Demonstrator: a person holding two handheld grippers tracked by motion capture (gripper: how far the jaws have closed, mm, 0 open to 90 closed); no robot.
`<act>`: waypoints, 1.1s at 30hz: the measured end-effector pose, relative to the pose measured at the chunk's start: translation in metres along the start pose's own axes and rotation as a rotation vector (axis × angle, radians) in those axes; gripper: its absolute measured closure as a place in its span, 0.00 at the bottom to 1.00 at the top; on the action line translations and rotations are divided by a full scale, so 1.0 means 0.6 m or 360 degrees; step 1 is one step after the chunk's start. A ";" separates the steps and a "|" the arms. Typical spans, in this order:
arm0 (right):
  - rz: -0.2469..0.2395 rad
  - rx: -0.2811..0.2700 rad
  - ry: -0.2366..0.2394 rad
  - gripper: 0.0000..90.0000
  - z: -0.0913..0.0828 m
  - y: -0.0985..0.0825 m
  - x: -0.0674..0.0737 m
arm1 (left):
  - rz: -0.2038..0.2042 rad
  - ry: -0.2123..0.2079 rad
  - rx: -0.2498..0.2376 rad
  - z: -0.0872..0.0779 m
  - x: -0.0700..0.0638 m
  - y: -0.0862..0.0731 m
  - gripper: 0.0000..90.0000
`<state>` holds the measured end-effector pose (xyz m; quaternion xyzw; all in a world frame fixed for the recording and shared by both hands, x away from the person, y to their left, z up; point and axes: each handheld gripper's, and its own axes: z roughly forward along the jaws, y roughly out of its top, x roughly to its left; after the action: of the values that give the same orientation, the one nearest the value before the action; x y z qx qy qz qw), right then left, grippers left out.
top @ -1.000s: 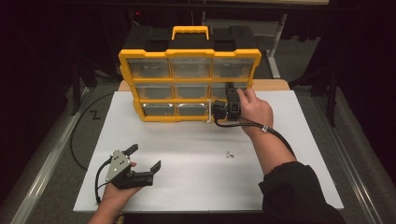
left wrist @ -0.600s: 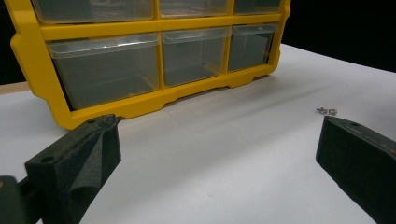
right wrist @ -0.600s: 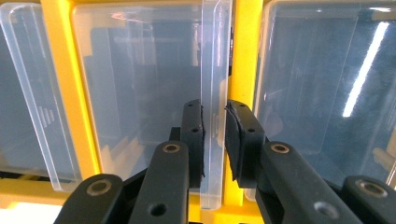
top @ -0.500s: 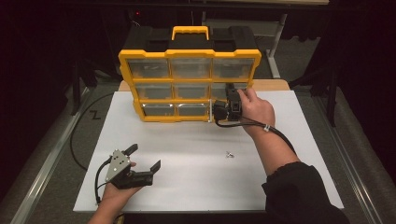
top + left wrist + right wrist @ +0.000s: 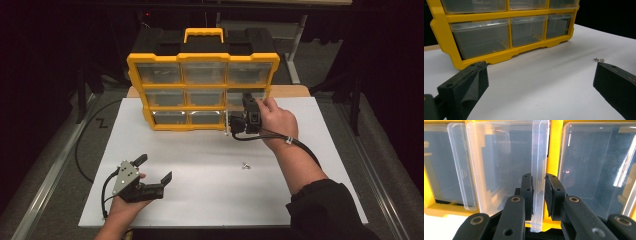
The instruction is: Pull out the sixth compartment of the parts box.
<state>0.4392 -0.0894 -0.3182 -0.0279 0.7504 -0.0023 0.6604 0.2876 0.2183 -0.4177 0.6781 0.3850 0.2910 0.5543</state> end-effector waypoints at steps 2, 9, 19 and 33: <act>-0.0001 -0.0001 0.0003 0.89 -0.004 0.000 0.000 | -0.0003 -0.0001 -0.0004 0.000 0.000 0.000 0.01; 0.0014 -0.0004 0.0019 0.89 -0.021 0.000 0.002 | 0.0002 -0.0005 -0.0007 0.000 -0.001 0.001 0.01; 0.0011 -0.0003 0.0035 0.88 -0.037 -0.002 0.003 | 0.0003 -0.0006 -0.0007 -0.002 0.000 0.001 0.01; 0.0026 0.0000 0.0064 0.88 -0.056 -0.004 0.006 | 0.0003 -0.0012 -0.0008 -0.001 -0.001 0.001 0.01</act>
<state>0.4058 -0.0930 -0.3173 -0.0216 0.7637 0.0024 0.6452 0.2867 0.2182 -0.4171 0.6781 0.3818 0.2899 0.5571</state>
